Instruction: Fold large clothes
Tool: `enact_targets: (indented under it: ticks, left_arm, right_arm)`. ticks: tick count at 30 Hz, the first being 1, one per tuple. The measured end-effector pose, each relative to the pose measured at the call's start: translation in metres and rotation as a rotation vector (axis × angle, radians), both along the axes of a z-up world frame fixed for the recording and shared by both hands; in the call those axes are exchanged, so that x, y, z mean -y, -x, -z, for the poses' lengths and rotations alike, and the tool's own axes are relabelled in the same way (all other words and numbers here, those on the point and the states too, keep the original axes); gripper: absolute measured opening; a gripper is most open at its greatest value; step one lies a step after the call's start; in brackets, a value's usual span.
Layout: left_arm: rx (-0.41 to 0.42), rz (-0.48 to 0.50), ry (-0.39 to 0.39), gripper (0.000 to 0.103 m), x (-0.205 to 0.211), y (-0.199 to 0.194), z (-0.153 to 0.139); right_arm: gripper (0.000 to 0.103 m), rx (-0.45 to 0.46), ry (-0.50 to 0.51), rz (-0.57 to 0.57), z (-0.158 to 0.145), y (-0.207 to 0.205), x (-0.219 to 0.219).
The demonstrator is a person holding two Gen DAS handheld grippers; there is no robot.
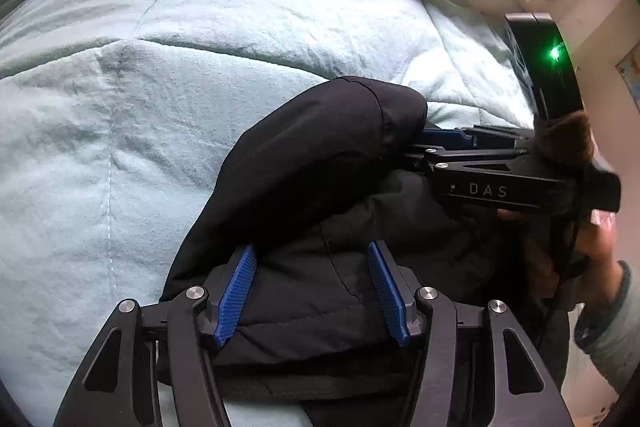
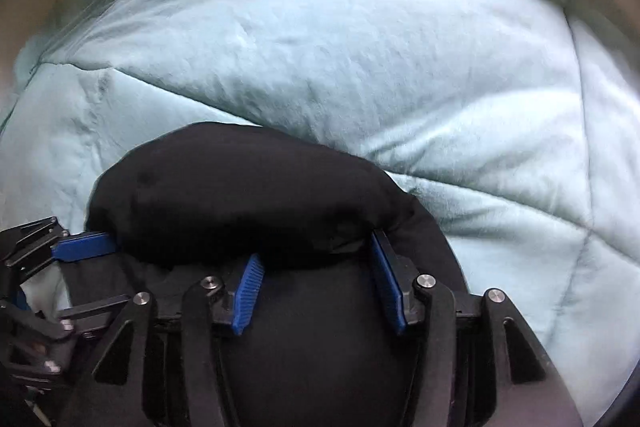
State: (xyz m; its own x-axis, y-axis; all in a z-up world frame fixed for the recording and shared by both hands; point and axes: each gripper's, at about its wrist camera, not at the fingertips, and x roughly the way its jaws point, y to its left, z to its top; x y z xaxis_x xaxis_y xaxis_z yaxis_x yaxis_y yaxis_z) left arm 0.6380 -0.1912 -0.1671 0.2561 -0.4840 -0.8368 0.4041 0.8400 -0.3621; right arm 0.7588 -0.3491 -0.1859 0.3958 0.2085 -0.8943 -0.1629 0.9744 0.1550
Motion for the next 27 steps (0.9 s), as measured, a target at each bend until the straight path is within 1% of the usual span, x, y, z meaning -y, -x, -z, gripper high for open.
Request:
enact_targets:
  ticks: [2,3,4,5,6,7,9,10,12,13,14,15,17,19,20,21,22,23,25,27]
  left_arm:
    - [-0.005,0.008,-0.005,0.059,-0.001,-0.003,-0.003]
    - [-0.008,0.008,-0.009,0.059,-0.002,-0.003,-0.006]
    - [-0.015,0.004,-0.015,0.059,-0.002,-0.002,-0.012]
    - [-0.017,0.004,-0.015,0.059,-0.002,-0.004,-0.019]
    - [-0.009,0.01,-0.006,0.059,-0.005,-0.002,-0.031]
    - [0.007,0.017,0.009,0.059,-0.007,0.003,-0.041]
    - [0.021,0.025,0.011,0.059,-0.012,0.014,-0.051]
    - [0.017,0.021,0.009,0.059,-0.013,0.017,-0.053]
    - [-0.006,-0.009,-0.003,0.06,-0.014,0.023,-0.05]
    - [-0.021,-0.042,0.005,0.06,-0.02,0.024,-0.047]
    - [-0.031,-0.065,0.015,0.06,-0.023,0.025,-0.043]
    - [-0.045,-0.086,0.015,0.06,-0.028,0.024,-0.033]
    - [-0.114,-0.119,-0.059,0.06,-0.026,0.016,-0.004]
    - [-0.159,-0.138,-0.06,0.06,-0.024,0.008,0.015]
    - [-0.164,-0.142,-0.074,0.06,-0.021,0.006,0.015]
    - [-0.163,-0.136,-0.106,0.06,-0.017,0.004,0.012]
    - [-0.142,-0.121,-0.149,0.06,-0.01,0.004,0.006]
    - [-0.115,-0.106,-0.168,0.06,-0.007,0.007,0.0]
    - [-0.048,-0.067,-0.18,0.06,-0.006,0.015,-0.016]
    - [0.01,-0.031,-0.159,0.06,-0.01,0.02,-0.037]
  right_arm:
    - [0.055,0.008,-0.023,0.018,-0.006,0.006,0.005]
    - [0.051,0.009,-0.022,0.028,-0.012,0.012,0.009]
    - [0.051,0.023,-0.003,0.043,-0.021,0.02,0.014]
    - [0.051,0.061,0.022,0.064,-0.034,0.033,0.016]
    - [0.051,0.102,0.021,0.072,-0.048,0.048,0.02]
    - [0.051,0.124,0.003,0.069,-0.057,0.062,0.024]
    - [0.051,0.128,-0.036,0.069,-0.071,0.091,0.032]
    - [0.051,0.123,-0.043,0.075,-0.072,0.1,0.039]
    - [0.052,0.106,-0.013,0.122,-0.067,0.123,0.042]
    - [0.055,0.092,0.019,0.154,-0.06,0.134,0.048]
    - [0.055,0.078,0.018,0.172,-0.054,0.144,0.055]
    - [0.055,0.057,-0.004,0.187,-0.042,0.146,0.056]
    - [0.055,0.007,-0.043,0.201,-0.018,0.142,0.064]
    - [0.054,-0.013,-0.013,0.218,0.005,0.139,0.067]
    - [0.054,-0.034,0.003,0.242,0.016,0.136,0.068]
    - [0.054,-0.052,-0.008,0.266,0.022,0.134,0.069]
    - [0.054,-0.055,-0.008,0.281,0.023,0.133,0.069]
    - [0.054,-0.056,-0.002,0.279,0.02,0.132,0.068]
    - [0.054,-0.053,-0.013,0.26,0.011,0.133,0.071]
    - [0.054,-0.04,-0.051,0.24,-0.001,0.137,0.079]
